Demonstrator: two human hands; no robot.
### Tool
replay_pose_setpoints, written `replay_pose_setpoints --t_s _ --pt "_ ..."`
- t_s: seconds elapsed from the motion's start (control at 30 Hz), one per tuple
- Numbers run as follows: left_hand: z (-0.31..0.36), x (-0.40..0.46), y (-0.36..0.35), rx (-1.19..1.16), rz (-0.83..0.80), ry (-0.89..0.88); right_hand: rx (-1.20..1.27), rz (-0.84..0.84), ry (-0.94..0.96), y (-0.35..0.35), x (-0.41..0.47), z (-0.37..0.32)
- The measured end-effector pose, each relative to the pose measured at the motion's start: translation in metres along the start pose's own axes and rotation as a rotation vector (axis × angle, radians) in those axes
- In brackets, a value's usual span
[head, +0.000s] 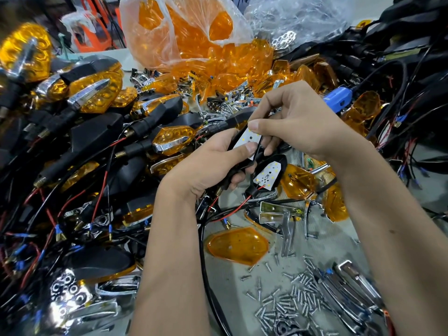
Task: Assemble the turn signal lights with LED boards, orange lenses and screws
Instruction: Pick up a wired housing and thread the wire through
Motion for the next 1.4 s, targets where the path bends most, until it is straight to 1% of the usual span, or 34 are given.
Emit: replay_pose_setpoints --t_s 0.2,0.37,0.63,0.83,0.93,1.4 --pt "0.001 0.0 0.0 0.016 -0.004 -0.02 -0.031 -0.004 0.015 0.002 0.001 0.0" --pt "0.005 -0.003 -0.001 -0.017 -0.033 -0.047 -0.049 -0.001 0.057 0.003 0.001 -0.004" --pt "0.006 -0.004 -0.003 -0.06 -0.043 -0.064 -0.036 0.008 0.073 0.004 0.0 -0.008" --pt "0.004 -0.001 0.001 -0.149 0.028 -0.055 -0.065 0.071 0.096 0.008 0.001 -0.011" --pt "0.003 -0.001 0.002 -0.164 0.035 -0.058 -0.069 0.084 0.096 0.009 0.0 -0.01" --pt "0.004 -0.002 0.004 -0.237 -0.045 -0.096 -0.072 0.096 0.155 0.008 -0.001 -0.018"
Point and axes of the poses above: each hand's wrist, its own x-axis towards the middle knuckle, its own y-axis out of the back of the hand, z = x × y, the point moved 5 cm from there along x, towards the middle knuckle, and after that the axes turned 14 degrees about -x, right-handed, at the moved point
